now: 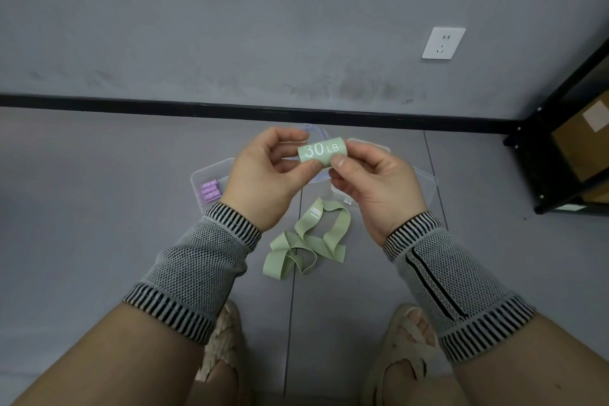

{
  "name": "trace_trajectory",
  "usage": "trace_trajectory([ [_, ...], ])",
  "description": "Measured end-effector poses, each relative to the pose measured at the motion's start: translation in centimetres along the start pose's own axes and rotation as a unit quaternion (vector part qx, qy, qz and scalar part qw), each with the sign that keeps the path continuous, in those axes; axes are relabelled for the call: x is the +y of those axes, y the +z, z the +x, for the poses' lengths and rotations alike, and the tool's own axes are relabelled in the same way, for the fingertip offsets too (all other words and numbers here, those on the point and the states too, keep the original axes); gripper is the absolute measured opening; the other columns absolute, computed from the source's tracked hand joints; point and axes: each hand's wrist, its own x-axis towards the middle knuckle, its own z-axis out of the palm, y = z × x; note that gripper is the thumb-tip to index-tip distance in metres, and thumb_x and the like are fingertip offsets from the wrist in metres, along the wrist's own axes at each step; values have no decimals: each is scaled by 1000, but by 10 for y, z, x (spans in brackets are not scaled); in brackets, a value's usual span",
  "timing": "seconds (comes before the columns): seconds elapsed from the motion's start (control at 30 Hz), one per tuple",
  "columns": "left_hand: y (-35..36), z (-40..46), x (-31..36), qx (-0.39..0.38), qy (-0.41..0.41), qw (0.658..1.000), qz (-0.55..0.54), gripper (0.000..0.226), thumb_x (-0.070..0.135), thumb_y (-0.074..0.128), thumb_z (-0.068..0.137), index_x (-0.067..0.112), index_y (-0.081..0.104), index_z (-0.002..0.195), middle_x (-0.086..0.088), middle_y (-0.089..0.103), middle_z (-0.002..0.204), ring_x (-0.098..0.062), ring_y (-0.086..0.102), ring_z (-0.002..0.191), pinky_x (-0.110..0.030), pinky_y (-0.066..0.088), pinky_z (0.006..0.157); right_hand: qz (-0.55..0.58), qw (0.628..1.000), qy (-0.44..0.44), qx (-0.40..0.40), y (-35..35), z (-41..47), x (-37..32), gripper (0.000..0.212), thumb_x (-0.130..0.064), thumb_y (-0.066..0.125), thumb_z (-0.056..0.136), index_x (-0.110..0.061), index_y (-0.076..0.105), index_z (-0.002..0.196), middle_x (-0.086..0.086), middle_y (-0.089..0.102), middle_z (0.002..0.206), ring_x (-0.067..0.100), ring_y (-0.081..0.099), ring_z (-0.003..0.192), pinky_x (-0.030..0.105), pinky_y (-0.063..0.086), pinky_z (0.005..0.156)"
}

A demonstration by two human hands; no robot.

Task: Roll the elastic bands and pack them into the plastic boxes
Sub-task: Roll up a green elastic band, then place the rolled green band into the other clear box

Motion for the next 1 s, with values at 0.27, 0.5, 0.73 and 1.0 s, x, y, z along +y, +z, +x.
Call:
trace_trajectory([
  [0.27,3,3,5,1,4,1000,21,21,4,71,79,18,59,90,3,67,86,0,64,68,-14,51,66,51,998,19,20,-1,-1,-4,19,-9,70,81,-15,66,99,-2,71,78,10,68,74,25,53,71],
  [0.5,22,4,-4,2,-25,999,41,19,10,72,79,20,62,92,4,69,91,-6,66,76,-24,52,72,-31,999,23,37,-18,1,-12,15,-10,73,80,-21,67,87,0,70,74,8,66,66,26,55,71],
  [0.73,48,64,-8,-33,-53,992,106,19,18,72,81,22,67,98,1,67,101,-18,67,85,-33,57,78,-57,995,73,44,-50,55,-13,23,-12,73,81,-9,65,102,10,70,86,14,68,72,30,57,75],
  [1.0,98,174,-130,-74,-101,988,93,27,18,66,86,24,63,111,9,66,96,-10,70,81,-28,56,74,-45,982,120,136,-97,166,86,19,-12,70,84,-16,68,103,4,70,84,12,64,75,28,56,79],
])
